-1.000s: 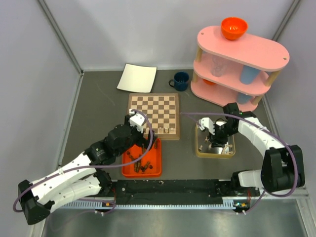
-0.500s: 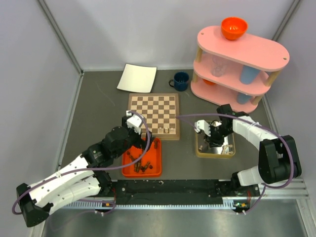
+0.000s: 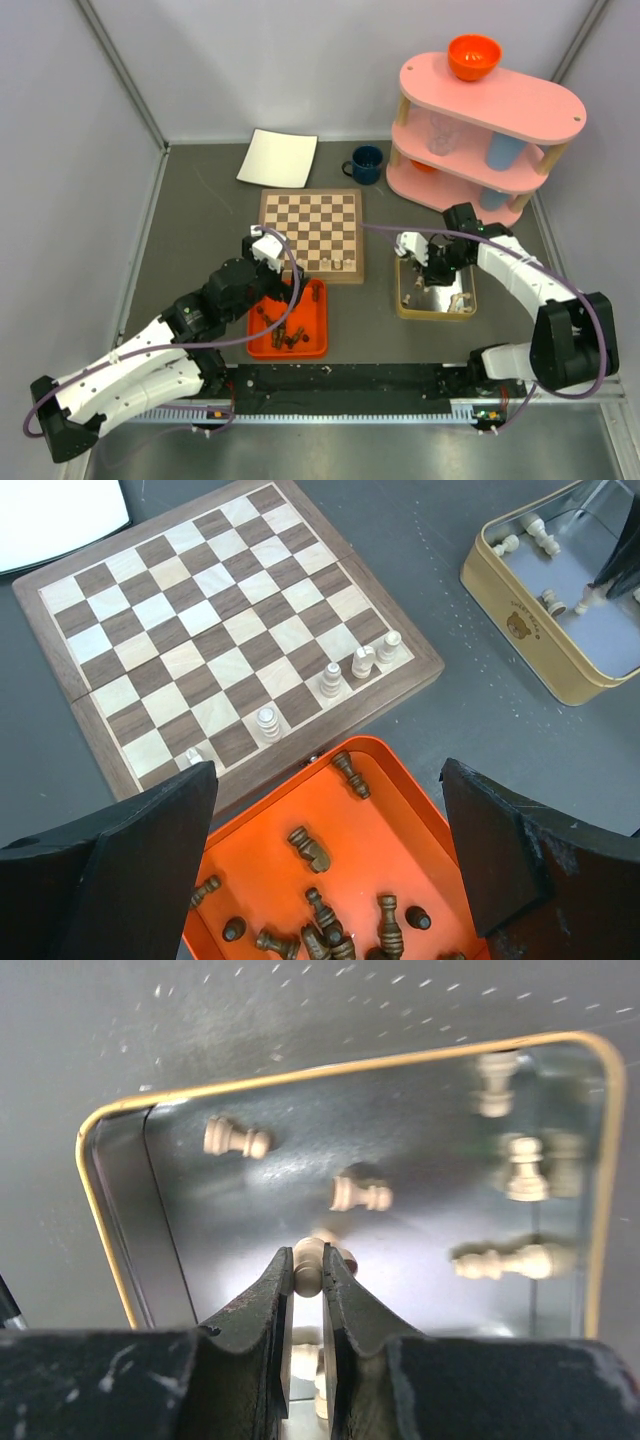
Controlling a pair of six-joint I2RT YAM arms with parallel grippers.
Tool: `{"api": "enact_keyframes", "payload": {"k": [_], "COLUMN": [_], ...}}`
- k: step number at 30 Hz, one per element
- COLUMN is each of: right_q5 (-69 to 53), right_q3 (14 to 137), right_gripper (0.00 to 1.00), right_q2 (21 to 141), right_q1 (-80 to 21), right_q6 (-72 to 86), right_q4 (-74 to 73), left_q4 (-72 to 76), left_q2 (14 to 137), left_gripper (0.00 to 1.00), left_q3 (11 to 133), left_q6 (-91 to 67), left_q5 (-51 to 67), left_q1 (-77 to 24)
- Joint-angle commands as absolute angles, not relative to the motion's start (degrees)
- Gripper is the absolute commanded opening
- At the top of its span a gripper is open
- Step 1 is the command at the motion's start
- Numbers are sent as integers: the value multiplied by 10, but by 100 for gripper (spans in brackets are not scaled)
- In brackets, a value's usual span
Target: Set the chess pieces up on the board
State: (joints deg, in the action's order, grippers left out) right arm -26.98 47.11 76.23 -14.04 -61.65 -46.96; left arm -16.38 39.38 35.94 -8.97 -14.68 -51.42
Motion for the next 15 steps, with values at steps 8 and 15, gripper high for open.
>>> {"api": "enact_keyframes", "payload": {"k": [8, 15], "right_q5": [-303, -368], "right_q3": [573, 675], "right_gripper": [6, 6], "right_q2": [736, 768], "right_q1": [-147, -199], "right_q6": [-492, -432], "right_q4": [-485, -504], "left_q4": [-170, -200], "left_q2": [389, 393], "left_gripper": [99, 99], "left_q3": [371, 394], "left_q6": [-47, 20], "left_q5": [-175, -203], "left_q1": [-515, -511]}}
